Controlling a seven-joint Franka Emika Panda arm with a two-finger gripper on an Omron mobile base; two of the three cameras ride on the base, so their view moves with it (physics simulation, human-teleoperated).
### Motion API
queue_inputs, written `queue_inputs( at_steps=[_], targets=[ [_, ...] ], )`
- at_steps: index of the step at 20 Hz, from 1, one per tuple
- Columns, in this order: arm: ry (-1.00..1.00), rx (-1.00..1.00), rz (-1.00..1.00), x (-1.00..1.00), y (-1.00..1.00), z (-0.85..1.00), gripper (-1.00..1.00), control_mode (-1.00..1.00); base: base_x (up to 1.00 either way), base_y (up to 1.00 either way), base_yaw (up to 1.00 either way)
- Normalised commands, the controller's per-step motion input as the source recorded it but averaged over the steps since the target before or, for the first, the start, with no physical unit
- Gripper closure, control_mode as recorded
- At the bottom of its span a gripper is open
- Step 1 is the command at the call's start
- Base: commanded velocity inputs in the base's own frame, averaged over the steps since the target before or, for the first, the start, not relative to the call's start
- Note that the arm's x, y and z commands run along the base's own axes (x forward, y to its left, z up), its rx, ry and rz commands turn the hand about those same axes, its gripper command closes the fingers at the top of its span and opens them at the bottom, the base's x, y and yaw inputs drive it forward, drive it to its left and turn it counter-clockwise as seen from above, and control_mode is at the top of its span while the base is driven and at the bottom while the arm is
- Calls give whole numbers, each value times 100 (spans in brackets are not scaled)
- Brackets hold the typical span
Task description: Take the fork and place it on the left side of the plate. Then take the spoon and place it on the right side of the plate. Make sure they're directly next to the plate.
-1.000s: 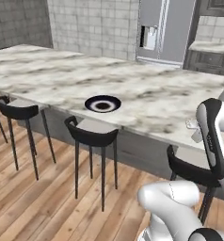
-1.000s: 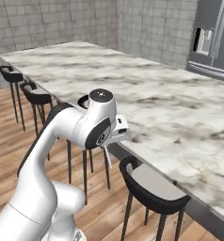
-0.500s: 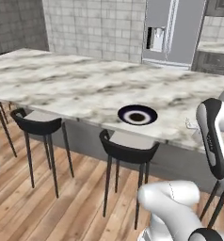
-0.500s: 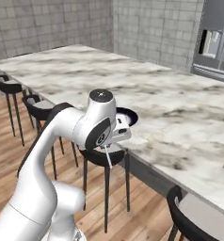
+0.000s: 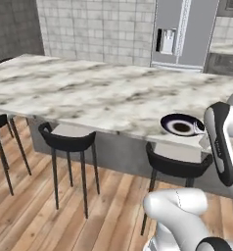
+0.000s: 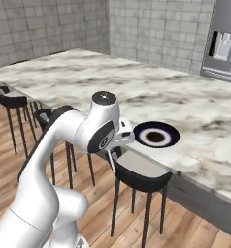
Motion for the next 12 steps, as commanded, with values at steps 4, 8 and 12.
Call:
queue_inputs(
  at_steps=[4, 8, 12],
  targets=[
    [0, 0, 0, 0, 0, 0, 100, 100, 36, 94, -36],
    [0, 0, 0, 0, 0, 0, 100, 100, 40, 72, -46],
    [0, 0, 0, 0, 0, 0, 100, 100, 34, 56, -51]
  ],
)
